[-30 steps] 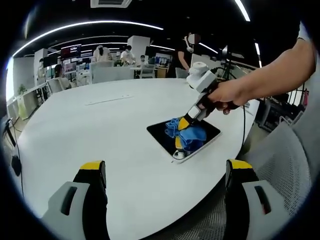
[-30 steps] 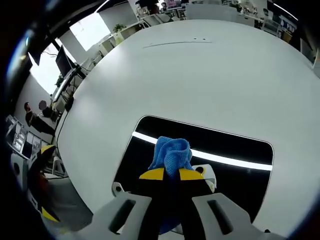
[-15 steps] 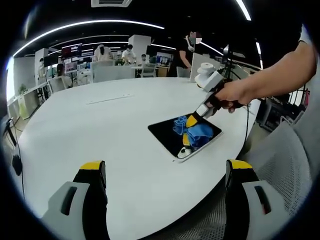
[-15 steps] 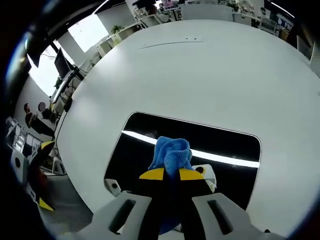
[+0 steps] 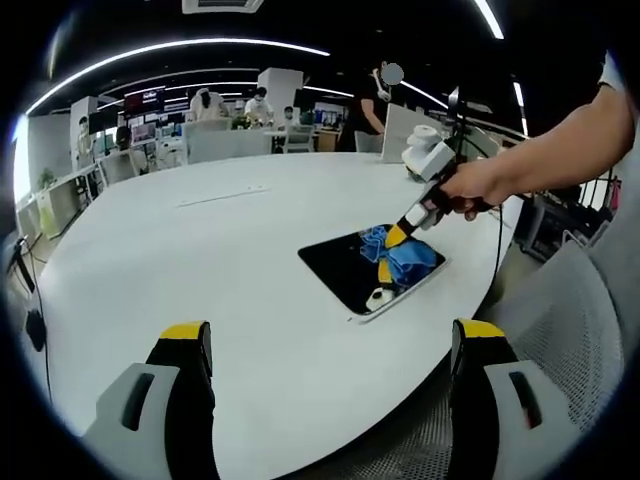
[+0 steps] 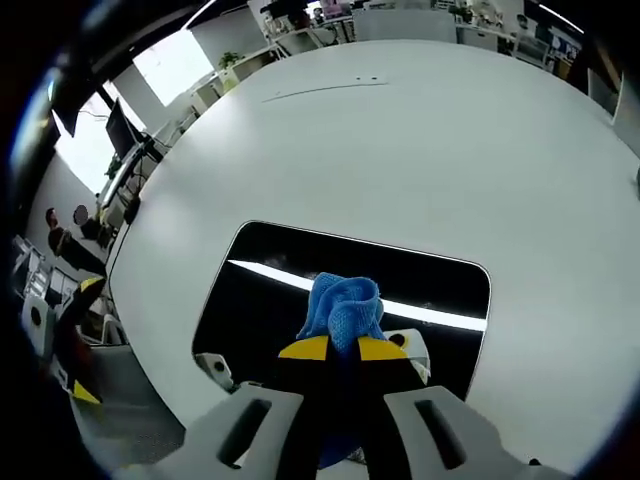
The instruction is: Wipe the mirror surface with the cleaning cloth until all visible marks leave the cleaned area.
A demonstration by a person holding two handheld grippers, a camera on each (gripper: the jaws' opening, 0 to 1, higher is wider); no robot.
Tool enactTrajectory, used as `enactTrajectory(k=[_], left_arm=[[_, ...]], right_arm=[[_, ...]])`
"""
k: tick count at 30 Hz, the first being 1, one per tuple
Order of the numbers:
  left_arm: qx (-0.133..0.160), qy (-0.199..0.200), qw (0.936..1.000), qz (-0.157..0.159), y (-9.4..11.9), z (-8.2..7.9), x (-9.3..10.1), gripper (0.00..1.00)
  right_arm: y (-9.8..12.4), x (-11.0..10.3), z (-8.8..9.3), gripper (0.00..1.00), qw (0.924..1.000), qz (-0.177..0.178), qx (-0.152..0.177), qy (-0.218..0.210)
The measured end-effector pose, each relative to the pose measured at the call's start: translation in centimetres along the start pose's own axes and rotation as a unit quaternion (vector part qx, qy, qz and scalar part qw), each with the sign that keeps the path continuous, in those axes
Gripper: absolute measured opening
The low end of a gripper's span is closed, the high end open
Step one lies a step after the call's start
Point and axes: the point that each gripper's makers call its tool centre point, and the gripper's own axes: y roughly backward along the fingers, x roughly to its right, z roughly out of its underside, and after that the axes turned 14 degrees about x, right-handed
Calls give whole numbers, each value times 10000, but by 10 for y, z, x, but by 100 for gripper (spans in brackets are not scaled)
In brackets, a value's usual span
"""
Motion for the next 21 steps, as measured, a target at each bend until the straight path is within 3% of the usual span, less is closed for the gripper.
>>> enactTrajectory(k=[21], left_arm=[[-85,-26,10000,-15,1,2,0,99]], right_arm=[[21,43,4,3,9995,301,-15,-87]])
